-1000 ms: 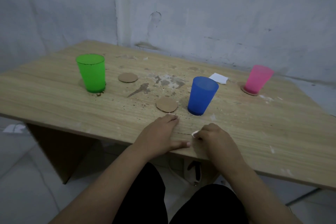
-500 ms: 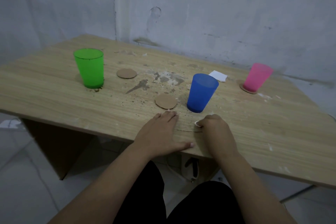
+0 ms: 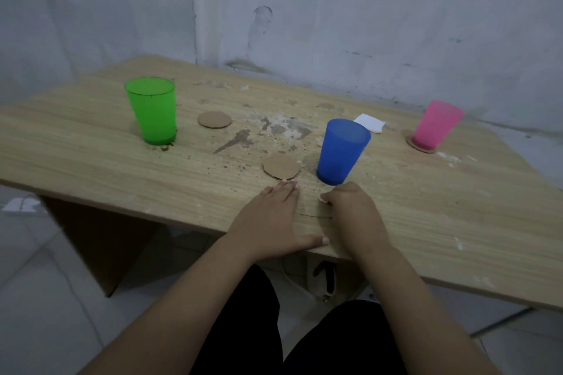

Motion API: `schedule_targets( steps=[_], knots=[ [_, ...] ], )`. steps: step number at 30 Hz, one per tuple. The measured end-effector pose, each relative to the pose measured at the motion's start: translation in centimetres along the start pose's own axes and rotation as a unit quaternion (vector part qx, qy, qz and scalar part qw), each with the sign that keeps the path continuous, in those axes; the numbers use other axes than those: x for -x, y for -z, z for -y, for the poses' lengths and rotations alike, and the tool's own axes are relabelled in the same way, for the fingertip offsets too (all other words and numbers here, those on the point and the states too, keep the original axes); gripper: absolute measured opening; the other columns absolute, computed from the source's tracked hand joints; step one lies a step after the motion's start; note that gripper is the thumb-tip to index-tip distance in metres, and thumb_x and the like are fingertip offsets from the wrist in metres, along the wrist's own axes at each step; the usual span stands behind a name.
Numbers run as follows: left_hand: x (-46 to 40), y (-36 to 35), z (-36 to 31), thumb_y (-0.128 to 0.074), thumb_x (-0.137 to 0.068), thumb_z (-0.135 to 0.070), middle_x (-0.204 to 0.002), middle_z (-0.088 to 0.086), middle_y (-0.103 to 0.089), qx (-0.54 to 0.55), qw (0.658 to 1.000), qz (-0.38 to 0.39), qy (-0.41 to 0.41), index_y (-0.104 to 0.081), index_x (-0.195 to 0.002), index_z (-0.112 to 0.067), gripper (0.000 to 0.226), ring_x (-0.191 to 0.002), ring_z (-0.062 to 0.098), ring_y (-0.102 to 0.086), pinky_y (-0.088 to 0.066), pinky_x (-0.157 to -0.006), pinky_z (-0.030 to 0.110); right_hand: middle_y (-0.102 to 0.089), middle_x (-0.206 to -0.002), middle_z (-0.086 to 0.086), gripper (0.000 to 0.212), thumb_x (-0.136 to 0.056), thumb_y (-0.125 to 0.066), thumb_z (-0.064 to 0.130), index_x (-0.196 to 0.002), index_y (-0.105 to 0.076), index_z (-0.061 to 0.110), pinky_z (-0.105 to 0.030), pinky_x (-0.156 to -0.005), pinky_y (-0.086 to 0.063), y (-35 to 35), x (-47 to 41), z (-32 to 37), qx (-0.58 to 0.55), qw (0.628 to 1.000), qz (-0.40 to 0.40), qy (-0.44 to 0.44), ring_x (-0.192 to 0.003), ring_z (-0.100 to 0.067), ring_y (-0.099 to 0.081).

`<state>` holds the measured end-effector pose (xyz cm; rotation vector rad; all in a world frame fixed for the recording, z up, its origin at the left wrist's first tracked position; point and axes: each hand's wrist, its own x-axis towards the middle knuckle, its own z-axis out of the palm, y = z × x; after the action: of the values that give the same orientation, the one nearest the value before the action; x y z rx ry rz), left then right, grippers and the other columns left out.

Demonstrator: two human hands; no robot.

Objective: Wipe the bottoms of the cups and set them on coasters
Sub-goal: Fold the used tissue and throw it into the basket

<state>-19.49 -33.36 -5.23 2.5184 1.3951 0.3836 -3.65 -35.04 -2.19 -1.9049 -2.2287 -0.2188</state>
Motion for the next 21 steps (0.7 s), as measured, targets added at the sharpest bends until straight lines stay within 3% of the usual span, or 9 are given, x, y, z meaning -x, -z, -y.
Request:
schedule_targets(
  steps=[5,7,9,11,14,18,21],
  knots=[
    [0.0,-0.1,0.1,-0.042,-0.068,-0.085,-0.161,-0.002,-0.005,-0.003,1.000,0.005,-0.004,-0.010,-0.151,-0.012,0.115,-0.147,0.008,-0.001,-0.001,-0.120,0.029,-0.068,-0.091,-0.004,0.032,-0.071,-0.068,0.008,-0.102,-0.071,0.018,-0.027,-0.073,-0.041,-0.4,0.5,0.8,-0.073,0.995,0.014,0.060,-0.091,-0.021,-0.054],
    [0.0,-0.1,0.0,-0.039,-0.067,-0.086,-0.161,-0.002,-0.002,-0.011,1.000,0.012,-0.003,-0.007,-0.151,-0.012,0.116,-0.147,0.009,0.001,-0.001,-0.120,0.030,-0.070,-0.085,-0.004,0.028,-0.069,-0.071,0.012,-0.097,-0.074,0.017,-0.020,-0.071,-0.039,0.2,1.7,-0.4,-0.108,0.991,0.021,0.074,-0.086,-0.022,-0.061],
    [-0.1,0.0,-0.1,-0.038,-0.068,-0.086,-0.161,-0.002,0.001,-0.017,1.000,0.018,-0.003,-0.005,-0.152,-0.013,0.115,-0.147,0.009,0.003,0.000,-0.120,0.030,-0.071,-0.086,-0.002,0.031,-0.065,-0.074,0.013,-0.095,-0.074,0.018,-0.018,-0.073,-0.043,0.4,2.3,-1.6,-0.094,0.992,0.015,0.080,-0.086,-0.021,-0.064],
    [0.0,0.0,-0.1,-0.037,-0.070,-0.085,-0.161,-0.002,0.001,-0.021,1.000,0.018,-0.003,-0.005,-0.152,-0.012,0.114,-0.147,0.010,0.003,0.000,-0.120,0.030,-0.070,-0.097,-0.004,0.029,-0.078,-0.067,0.012,-0.106,-0.070,0.018,-0.027,-0.085,-0.046,0.4,1.8,-1.6,-0.058,0.997,0.004,0.050,-0.097,-0.021,-0.061],
    [0.0,0.1,-0.1,-0.040,-0.071,-0.083,-0.161,-0.002,0.000,-0.017,1.000,0.016,-0.004,-0.007,-0.152,-0.012,0.112,-0.147,0.009,0.002,0.000,-0.120,0.030,-0.066,-0.101,-0.005,0.025,-0.085,-0.057,0.012,-0.107,-0.067,0.017,-0.031,-0.093,-0.037,-0.3,0.4,0.2,-0.020,1.000,-0.007,0.006,-0.102,-0.020,-0.052],
    [-0.2,0.2,0.0,-0.042,-0.069,-0.084,-0.161,-0.002,0.000,-0.016,0.999,0.029,-0.004,-0.005,-0.151,-0.013,0.115,-0.147,0.009,0.003,0.000,-0.120,0.030,-0.069,-0.088,-0.005,0.029,-0.069,-0.071,0.011,-0.098,-0.072,0.015,-0.027,-0.073,-0.040,-0.6,0.7,0.7,-0.059,0.996,0.004,0.064,-0.091,-0.022,-0.055],
    [-0.2,0.2,0.0,-0.040,-0.068,-0.085,-0.161,-0.002,0.001,-0.018,0.999,0.036,-0.005,-0.004,-0.152,-0.012,0.116,-0.147,0.010,0.003,0.000,-0.120,0.030,-0.071,-0.076,-0.002,0.018,-0.069,-0.071,0.014,-0.086,-0.075,0.017,-0.023,-0.067,-0.044,0.4,2.3,-1.0,-0.138,0.985,0.020,0.104,-0.079,-0.020,-0.062]
  ],
)
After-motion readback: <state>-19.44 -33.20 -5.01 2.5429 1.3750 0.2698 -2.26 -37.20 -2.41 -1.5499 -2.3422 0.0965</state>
